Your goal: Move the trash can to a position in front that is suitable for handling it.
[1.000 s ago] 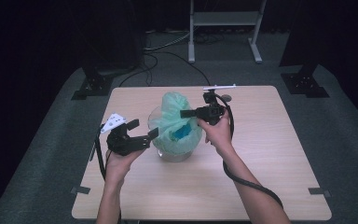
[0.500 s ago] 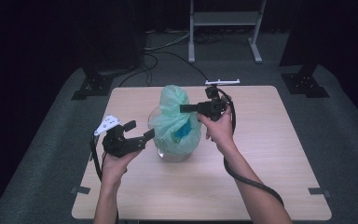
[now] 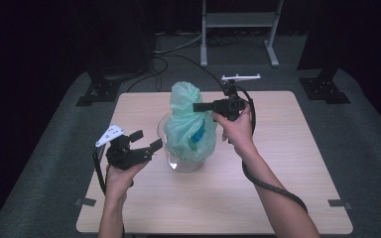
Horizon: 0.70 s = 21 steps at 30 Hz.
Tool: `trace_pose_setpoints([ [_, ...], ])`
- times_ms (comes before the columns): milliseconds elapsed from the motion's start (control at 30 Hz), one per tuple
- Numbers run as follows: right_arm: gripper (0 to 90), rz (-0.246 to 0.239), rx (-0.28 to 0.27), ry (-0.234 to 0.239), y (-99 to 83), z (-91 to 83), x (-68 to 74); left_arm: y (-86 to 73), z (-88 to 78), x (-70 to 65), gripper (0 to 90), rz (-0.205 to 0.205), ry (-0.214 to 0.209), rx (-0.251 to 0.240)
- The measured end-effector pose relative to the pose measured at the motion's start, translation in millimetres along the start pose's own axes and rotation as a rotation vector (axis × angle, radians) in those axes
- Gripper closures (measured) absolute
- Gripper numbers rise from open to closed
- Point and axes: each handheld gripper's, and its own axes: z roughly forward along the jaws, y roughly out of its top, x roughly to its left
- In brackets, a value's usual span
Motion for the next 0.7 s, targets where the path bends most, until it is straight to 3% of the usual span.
trace_pose_setpoints([
  [433, 90.0, -0.011, -0.066, 0.002, 20.2, -33.9, 11.8, 1.7, -2.9, 0.7, 9.0, 0.003, -0.001, -0.013],
  [533, 90.0, -0.02, -0.095, 0.018, 26.3, -45.6, 16.4, 1.7, -2.4, -0.1, 9.0, 0.003, 0.003, -0.01],
  [700, 90.0, -0.041, -0.129, 0.001, 34.9, -66.7, 25.4, 0.5, -0.3, 0.0, 9.0, -0.002, 0.0, -0.004],
])
